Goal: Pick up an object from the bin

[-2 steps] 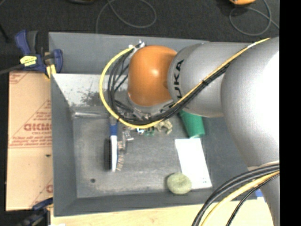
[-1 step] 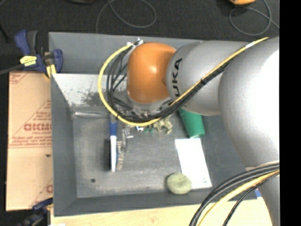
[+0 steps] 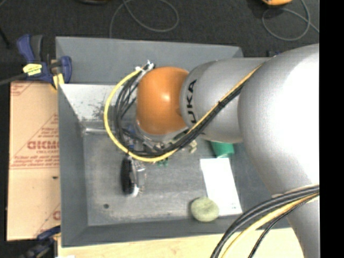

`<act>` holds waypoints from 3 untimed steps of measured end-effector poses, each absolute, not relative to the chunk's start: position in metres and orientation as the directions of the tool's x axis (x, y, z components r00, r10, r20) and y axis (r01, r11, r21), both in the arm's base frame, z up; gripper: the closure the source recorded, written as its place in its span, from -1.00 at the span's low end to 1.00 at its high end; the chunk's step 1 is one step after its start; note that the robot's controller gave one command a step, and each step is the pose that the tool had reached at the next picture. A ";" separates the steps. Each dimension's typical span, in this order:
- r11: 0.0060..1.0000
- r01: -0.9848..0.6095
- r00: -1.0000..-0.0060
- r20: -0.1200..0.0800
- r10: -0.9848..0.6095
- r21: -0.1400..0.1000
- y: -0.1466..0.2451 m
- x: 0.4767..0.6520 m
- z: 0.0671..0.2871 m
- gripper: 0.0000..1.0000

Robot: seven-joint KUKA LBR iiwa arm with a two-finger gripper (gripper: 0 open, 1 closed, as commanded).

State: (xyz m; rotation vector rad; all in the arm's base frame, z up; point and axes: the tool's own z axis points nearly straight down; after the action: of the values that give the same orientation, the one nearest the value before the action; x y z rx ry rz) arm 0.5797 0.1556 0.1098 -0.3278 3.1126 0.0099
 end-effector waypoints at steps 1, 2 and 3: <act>0.968 -0.250 -0.968 0.012 -0.250 0.016 0.107 0.589 0.078 -1.00; 0.970 -0.242 -0.970 0.025 -0.243 0.019 0.102 0.595 0.075 -1.00; 0.977 -0.215 -0.976 -0.012 -0.215 0.005 0.101 0.572 0.076 -1.00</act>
Offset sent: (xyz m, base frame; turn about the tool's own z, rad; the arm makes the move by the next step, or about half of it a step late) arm 0.0325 -0.0208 -0.0398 0.0188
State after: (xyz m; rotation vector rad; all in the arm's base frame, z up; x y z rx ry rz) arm 0.5715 0.1009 0.0757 -0.3390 3.1116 0.0101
